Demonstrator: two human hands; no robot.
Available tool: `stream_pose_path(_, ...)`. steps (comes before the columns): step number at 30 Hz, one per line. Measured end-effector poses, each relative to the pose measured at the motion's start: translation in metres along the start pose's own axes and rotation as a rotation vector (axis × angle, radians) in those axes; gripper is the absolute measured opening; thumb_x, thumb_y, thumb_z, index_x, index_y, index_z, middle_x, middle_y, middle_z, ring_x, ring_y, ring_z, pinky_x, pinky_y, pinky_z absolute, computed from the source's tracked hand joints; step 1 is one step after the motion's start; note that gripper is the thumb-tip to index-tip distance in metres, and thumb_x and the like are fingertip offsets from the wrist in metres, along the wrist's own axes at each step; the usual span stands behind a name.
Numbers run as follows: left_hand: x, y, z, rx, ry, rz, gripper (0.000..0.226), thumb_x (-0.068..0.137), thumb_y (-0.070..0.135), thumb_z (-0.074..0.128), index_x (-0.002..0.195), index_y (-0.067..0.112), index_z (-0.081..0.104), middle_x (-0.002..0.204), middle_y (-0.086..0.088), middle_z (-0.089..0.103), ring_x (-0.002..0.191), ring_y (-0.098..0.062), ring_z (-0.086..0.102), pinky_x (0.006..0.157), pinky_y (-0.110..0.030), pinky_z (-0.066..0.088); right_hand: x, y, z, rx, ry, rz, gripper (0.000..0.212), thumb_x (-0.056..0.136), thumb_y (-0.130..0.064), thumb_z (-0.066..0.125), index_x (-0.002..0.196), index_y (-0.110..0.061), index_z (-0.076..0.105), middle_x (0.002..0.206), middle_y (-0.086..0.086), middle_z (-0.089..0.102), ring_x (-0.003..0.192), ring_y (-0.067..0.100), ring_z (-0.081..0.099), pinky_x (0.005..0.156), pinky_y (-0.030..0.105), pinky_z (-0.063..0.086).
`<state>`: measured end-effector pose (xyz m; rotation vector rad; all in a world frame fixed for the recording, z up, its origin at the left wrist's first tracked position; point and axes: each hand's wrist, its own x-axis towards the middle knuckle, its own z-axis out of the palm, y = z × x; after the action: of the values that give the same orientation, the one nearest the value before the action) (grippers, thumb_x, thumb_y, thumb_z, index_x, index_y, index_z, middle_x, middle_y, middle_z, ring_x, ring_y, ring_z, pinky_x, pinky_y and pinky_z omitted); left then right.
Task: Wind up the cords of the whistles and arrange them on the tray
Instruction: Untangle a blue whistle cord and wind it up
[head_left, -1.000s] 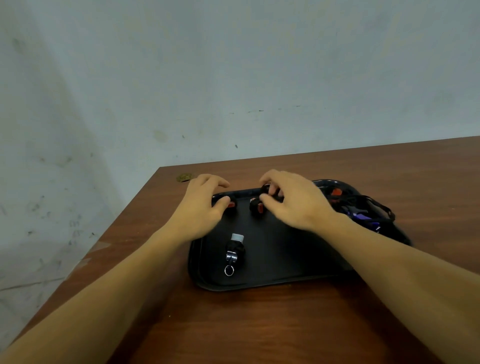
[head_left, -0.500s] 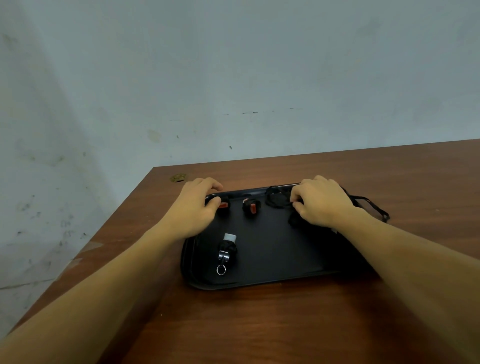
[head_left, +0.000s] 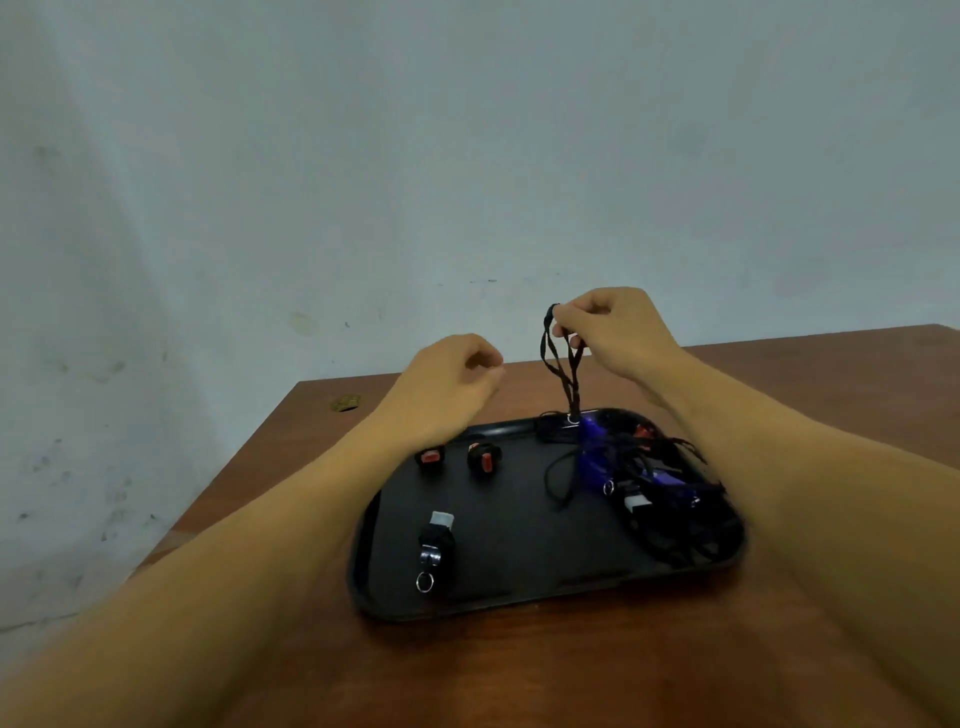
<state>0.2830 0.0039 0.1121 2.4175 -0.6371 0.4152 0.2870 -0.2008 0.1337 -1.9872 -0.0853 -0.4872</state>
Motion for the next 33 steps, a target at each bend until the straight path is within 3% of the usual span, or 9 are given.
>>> stream_pose_path(7,0.014,0.048,0.012,-0.186,-0.112,-0.021,0.042,0.088,0.044,0.067,0.124,0.022,0.061,0.115,0.007,0.065,0.1,-0.014,0.065,0.086,-0.041,0.056,-0.011,-0.041,-0.018,0.267,0.043,0.047,0.014,0.095,-0.025,0.067,0.091,-0.012,0.071,0.083,-0.003,0.074,0.06,0.005,0.061,0.05,0.017,0.047)
stream_pose_path(12,0.013,0.071,0.025,-0.227,-0.125,-0.038,0.034,0.088,0.036,0.069,0.118,0.022,0.062,0.106,0.003,0.068,0.082,-0.011,0.065,0.066,-0.026,0.047,-0.016,-0.055,-0.027,0.468,0.094,0.117,0.018,0.094,-0.023,0.068,0.089,-0.006,0.071,0.079,0.002,0.073,0.056,0.007,0.058,0.05,0.018,0.048)
stream_pose_path(17,0.014,0.092,0.028,-0.323,0.04,-0.005,0.013,0.095,0.027,0.061,0.092,0.017,0.069,0.093,0.001,0.069,0.074,-0.005,0.057,0.066,-0.023,0.04,-0.022,-0.066,-0.038,0.677,0.058,0.185,0.016,0.097,-0.009,0.057,0.087,-0.002,0.068,0.091,0.008,0.079,0.064,0.011,0.064,0.052,0.019,0.051)
stream_pose_path(21,0.015,0.109,0.013,-0.593,-0.002,-0.089,0.015,0.097,0.017,0.056,0.088,0.011,0.066,0.085,-0.007,0.071,0.071,-0.015,0.06,0.071,-0.031,0.05,-0.02,-0.064,-0.052,0.447,0.171,0.101,0.014,0.097,-0.015,0.057,0.091,-0.011,0.068,0.091,0.003,0.077,0.07,0.012,0.062,0.057,0.023,0.054)
stream_pose_path(24,0.014,0.12,0.001,-0.829,-0.115,-0.158,0.016,0.1,0.016,0.05,0.095,0.008,0.064,0.071,-0.008,0.066,0.065,-0.022,0.062,0.076,-0.04,0.055,-0.014,-0.049,-0.061,0.114,0.342,0.037,0.022,0.096,-0.027,0.055,0.078,-0.015,0.055,0.072,-0.001,0.057,0.062,0.015,0.048,0.07,0.034,0.051)
stream_pose_path(26,0.015,0.125,-0.002,-0.771,-0.15,-0.133,0.021,0.102,0.02,0.047,0.095,0.008,0.063,0.061,-0.005,0.057,0.058,-0.023,0.058,0.072,-0.041,0.055,-0.018,-0.043,-0.064,-0.017,0.431,-0.049,0.015,0.095,-0.03,0.055,0.088,-0.017,0.052,0.086,-0.002,0.056,0.072,0.014,0.051,0.077,0.033,0.048)
stream_pose_path(29,0.013,0.132,-0.004,-0.65,-0.245,-0.071,0.025,0.104,0.026,0.045,0.099,0.009,0.063,0.057,-0.004,0.048,0.051,-0.02,0.052,0.065,-0.039,0.055,-0.034,-0.045,-0.062,0.072,0.207,-0.223,0.02,0.102,-0.028,0.048,0.109,-0.017,0.063,0.107,-0.002,0.064,0.087,0.01,0.06,0.072,0.024,0.051)
stream_pose_path(31,0.01,0.135,-0.007,-0.61,-0.287,-0.041,0.021,0.104,0.021,0.043,0.104,0.01,0.062,0.058,-0.006,0.049,0.048,-0.019,0.051,0.059,-0.037,0.055,-0.046,-0.048,-0.059,0.074,-0.048,-0.193,0.037,0.105,-0.039,0.044,0.104,-0.012,0.069,0.09,-0.004,0.072,0.081,0.009,0.067,0.071,0.022,0.05)
stream_pose_path(33,0.005,0.136,-0.012,-0.576,-0.309,-0.02,0.023,0.102,0.013,0.04,0.106,0.006,0.061,0.057,-0.009,0.052,0.046,-0.019,0.051,0.055,-0.033,0.052,-0.051,-0.048,-0.055,0.056,-0.126,-0.168,0.051,0.103,-0.045,0.047,0.086,-0.002,0.066,0.058,-0.003,0.065,0.057,0.01,0.064,0.061,0.022,0.048)
